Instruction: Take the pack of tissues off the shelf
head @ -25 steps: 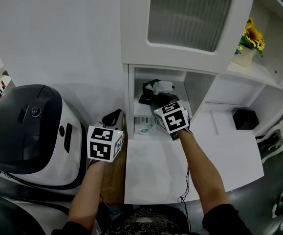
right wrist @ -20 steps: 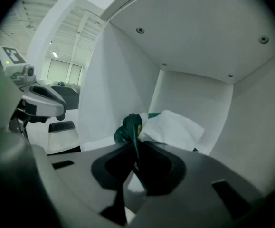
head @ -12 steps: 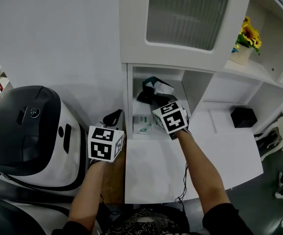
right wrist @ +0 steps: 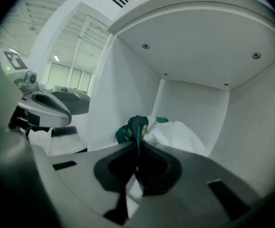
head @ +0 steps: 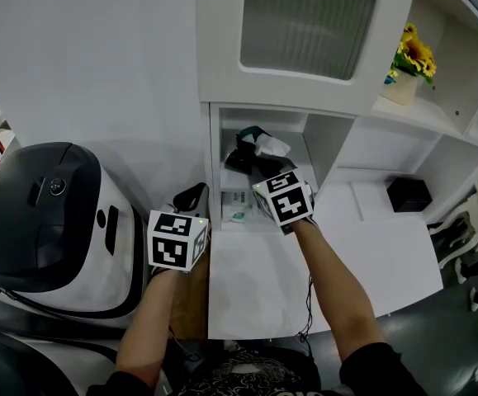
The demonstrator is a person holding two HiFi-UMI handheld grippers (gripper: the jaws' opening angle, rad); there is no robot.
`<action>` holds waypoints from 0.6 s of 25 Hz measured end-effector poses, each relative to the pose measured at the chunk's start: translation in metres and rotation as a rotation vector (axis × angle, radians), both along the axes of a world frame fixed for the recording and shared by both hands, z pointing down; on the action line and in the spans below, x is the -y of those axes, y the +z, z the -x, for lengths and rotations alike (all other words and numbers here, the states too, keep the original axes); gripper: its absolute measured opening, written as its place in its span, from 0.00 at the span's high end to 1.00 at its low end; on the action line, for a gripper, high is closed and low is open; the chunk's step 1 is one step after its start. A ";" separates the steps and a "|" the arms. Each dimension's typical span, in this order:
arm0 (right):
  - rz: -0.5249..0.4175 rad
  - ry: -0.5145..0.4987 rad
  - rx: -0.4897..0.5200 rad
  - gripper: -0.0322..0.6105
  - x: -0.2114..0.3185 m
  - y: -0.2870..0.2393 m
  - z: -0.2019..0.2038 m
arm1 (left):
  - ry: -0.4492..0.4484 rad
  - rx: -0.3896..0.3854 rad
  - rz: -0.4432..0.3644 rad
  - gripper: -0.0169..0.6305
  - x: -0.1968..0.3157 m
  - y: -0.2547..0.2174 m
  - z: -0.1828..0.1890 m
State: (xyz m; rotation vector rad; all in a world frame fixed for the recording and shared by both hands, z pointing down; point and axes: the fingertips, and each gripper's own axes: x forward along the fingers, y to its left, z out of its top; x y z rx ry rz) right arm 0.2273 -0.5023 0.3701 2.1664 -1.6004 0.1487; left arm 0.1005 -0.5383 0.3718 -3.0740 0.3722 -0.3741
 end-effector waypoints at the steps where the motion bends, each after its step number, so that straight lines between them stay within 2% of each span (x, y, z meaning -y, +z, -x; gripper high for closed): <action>1: -0.006 0.000 0.001 0.93 -0.001 -0.001 0.001 | -0.001 0.000 0.001 0.96 -0.001 0.000 0.000; 7: -0.068 -0.001 0.039 0.93 -0.012 -0.011 0.003 | -0.010 -0.001 0.006 0.96 -0.012 0.001 0.001; 15: -0.118 -0.021 0.042 0.94 -0.033 -0.023 0.003 | -0.036 0.002 -0.010 0.96 -0.036 -0.004 -0.001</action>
